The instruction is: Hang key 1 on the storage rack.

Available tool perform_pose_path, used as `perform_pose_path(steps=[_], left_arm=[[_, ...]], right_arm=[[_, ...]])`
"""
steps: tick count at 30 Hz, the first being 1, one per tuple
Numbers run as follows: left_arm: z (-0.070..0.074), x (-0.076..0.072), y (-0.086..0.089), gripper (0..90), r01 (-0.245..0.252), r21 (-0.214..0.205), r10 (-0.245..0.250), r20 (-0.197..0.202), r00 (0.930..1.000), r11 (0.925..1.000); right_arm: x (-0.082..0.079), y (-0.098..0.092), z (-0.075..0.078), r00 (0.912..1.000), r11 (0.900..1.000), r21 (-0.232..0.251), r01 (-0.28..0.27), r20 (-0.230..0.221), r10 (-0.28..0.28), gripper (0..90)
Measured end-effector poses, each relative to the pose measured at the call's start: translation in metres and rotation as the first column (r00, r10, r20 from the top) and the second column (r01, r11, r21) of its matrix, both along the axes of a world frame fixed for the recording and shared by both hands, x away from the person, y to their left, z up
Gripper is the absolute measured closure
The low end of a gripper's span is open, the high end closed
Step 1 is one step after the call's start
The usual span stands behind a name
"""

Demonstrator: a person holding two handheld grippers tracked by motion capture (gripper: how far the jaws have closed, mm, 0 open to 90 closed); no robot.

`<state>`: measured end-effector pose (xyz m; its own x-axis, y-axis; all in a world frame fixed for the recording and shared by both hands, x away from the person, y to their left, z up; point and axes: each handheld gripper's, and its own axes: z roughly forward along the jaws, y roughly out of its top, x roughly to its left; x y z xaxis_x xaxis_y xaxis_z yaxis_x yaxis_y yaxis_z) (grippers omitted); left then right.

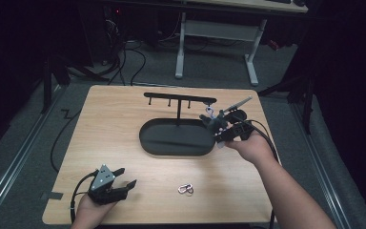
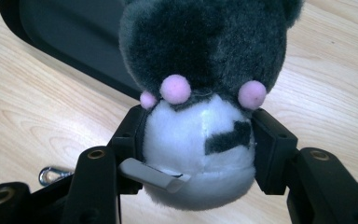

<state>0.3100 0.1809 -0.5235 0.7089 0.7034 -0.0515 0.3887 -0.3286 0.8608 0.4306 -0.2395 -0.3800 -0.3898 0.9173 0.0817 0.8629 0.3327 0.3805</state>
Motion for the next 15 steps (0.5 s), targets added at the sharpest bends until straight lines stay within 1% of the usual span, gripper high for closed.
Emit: perform_pose_path(steps=[3,5,7,8,10,12,13,15], left_arm=[[0.0,0.0,0.0,35.3,-0.001,-0.002,0.001,0.001,1.0,1.0],[0.0,0.0,0.0,35.3,0.0,0.0,0.0,0.0,1.0,1.0],[0.0,0.0,0.0,35.3,0.0,0.0,0.0,-0.002,1.0,1.0],[0.0,0.0,0.0,35.3,0.0,0.0,0.0,-0.002,1.0,1.0],[0.0,0.0,0.0,35.3,0.0,-0.001,0.0,0.0,1.0,1.0],[0.0,0.0,0.001,35.3,0.002,-0.001,-0.002,-0.003,1.0,1.0],[0.0,0.0,0.0,35.3,0.001,-0.002,-0.001,-0.002,1.0,1.0],[0.0,0.0,0.0,35.3,0.002,0.001,-0.002,-0.002,1.0,1.0]], right_arm=[[0.002,0.004,-0.005,0.9999,0.9999,0.011,-0.002,0.014,0.002,45.6],[0.004,0.005,-0.009,0.9999,0.9999,0.015,0.003,0.015,-0.003,45.0],[0.006,0.006,-0.012,0.9998,0.9999,0.012,0.004,0.02,-0.004,44.4],[0.007,0.006,-0.015,0.9997,0.9997,0.02,0.011,0.02,-0.012,44.0],[0.008,0.007,-0.019,0.9996,0.9996,0.022,0.018,0.02,-0.019,43.7],[0.01,0.007,-0.024,0.9996,0.9994,0.022,0.025,0.011,-0.025,43.3],[0.011,0.007,-0.026,0.9995,0.9993,0.026,0.025,0.019,-0.026,43.2],[0.012,0.007,-0.03,0.9993,0.9991,0.028,0.031,0.02,-0.031,42.4]])
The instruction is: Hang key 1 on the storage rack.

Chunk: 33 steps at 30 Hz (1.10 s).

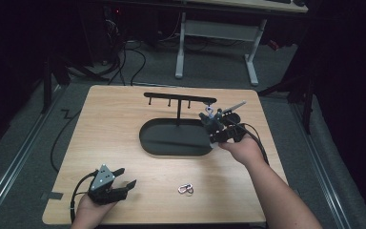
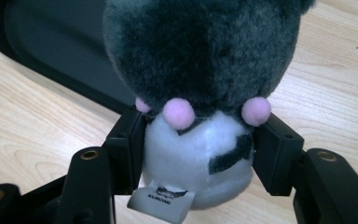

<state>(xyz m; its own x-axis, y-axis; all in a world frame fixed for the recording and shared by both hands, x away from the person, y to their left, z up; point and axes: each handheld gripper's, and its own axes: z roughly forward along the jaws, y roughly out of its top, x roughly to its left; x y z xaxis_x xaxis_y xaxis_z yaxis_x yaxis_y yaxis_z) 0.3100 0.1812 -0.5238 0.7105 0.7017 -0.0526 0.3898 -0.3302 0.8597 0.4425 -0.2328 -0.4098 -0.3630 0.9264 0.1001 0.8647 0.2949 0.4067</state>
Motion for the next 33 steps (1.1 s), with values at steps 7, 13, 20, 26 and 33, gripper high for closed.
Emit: perform_pose_path(steps=[7,13,20,26,33], left_arm=[[-0.001,0.001,0.0,35.2,0.0,0.001,0.0,-0.001,1.0,1.0],[-0.001,0.001,-0.001,35.3,0.004,0.006,-0.004,-0.003,1.0,1.0],[0.0,0.0,-0.005,36.9,0.019,0.006,-0.019,-0.016,0.9997,0.9998],[0.0,-0.002,-0.008,38.1,0.027,0.007,-0.027,-0.029,0.9992,0.9996],[0.001,-0.002,-0.015,40.4,0.043,0.004,-0.043,-0.066,0.9969,0.999]], right_arm=[[0.002,0.0,-0.003,0.9999,0.9999,0.011,0.007,0.01,-0.007,32.3],[-0.012,-0.002,0.006,0.9992,0.9994,0.032,-0.014,0.038,0.013,32.9],[-0.048,-0.007,0.0,0.9923,0.9984,0.019,-0.053,0.113,0.051,40.0],[-0.077,-0.016,-0.023,0.9841,0.9987,0.009,-0.05,0.171,0.047,47.2],[-0.111,-0.023,-0.049,0.9632,0.9981,0.002,-0.062,0.262,0.06,49.8]])
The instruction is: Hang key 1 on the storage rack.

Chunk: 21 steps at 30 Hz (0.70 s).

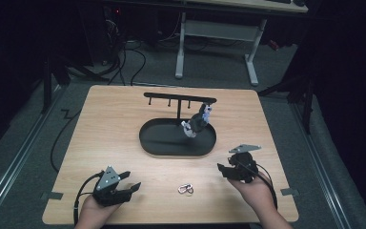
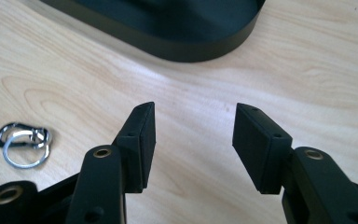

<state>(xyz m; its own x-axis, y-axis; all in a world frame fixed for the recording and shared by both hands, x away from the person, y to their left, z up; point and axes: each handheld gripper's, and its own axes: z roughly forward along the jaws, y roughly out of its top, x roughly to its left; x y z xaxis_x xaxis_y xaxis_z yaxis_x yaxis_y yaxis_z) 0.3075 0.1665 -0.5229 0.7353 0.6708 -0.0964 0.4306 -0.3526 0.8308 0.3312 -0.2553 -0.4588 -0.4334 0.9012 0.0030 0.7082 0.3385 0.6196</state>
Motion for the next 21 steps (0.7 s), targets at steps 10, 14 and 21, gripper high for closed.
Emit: perform_pose_path(steps=[10,14,21], left_arm=[[-0.001,-0.001,-0.008,46.6,0.001,0.008,-0.001,-0.016,0.9999,1.0],[-0.002,-0.001,-0.012,56.8,-0.012,-0.007,0.012,-0.05,0.9987,0.9999],[0.0,0.001,-0.052,90.0,-0.033,0.13,0.041,-0.054,0.9977,0.991]], right_arm=[[-0.045,-0.012,-0.044,0.9926,0.9859,0.166,0.022,0.114,-0.041,54.7],[-0.06,-0.023,-0.046,0.9909,0.9656,0.259,0.023,0.122,-0.056,60.2],[-0.061,-0.038,-0.043,0.9886,0.9462,0.323,0.023,0.134,-0.07,71.3]])
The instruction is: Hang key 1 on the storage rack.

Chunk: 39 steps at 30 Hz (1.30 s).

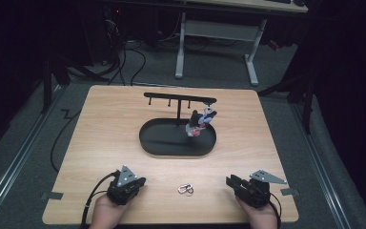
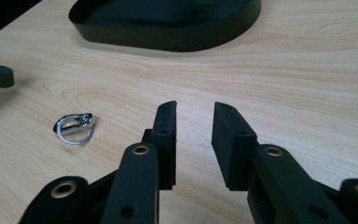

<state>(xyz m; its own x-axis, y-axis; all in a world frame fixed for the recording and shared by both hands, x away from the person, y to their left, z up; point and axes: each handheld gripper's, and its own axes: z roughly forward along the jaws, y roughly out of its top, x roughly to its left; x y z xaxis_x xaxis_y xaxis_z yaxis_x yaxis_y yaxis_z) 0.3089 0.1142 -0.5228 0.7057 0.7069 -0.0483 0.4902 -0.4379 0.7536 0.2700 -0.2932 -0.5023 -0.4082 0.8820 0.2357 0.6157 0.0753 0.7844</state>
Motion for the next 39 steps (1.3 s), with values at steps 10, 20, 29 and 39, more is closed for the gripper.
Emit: perform_pose_path(steps=[10,20,29,39], left_arm=[[-0.004,-0.002,-0.081,89.0,0.129,0.004,-0.129,-0.03,0.9912,0.9916],[-0.006,-0.005,-0.126,88.4,0.204,-0.007,-0.204,-0.045,0.978,0.979],[-0.005,0.001,-0.165,88.5,0.254,-0.013,-0.255,-0.041,0.9662,0.967],[0.003,0.006,-0.101,80.8,0.177,-0.01,-0.177,0.003,0.9843,0.9842]], right_arm=[[0.008,0.002,-0.005,0.9984,0.9986,0.011,-0.052,-0.019,0.053,69.8],[0.006,0.003,-0.004,0.9976,0.9976,0.024,-0.065,-0.022,0.066,69.5],[0.006,-0.003,-0.005,0.9976,0.9978,0.032,-0.058,-0.035,0.059,69.1],[0.007,-0.004,-0.009,0.9945,0.996,0.034,-0.082,-0.063,0.084,65.9]])
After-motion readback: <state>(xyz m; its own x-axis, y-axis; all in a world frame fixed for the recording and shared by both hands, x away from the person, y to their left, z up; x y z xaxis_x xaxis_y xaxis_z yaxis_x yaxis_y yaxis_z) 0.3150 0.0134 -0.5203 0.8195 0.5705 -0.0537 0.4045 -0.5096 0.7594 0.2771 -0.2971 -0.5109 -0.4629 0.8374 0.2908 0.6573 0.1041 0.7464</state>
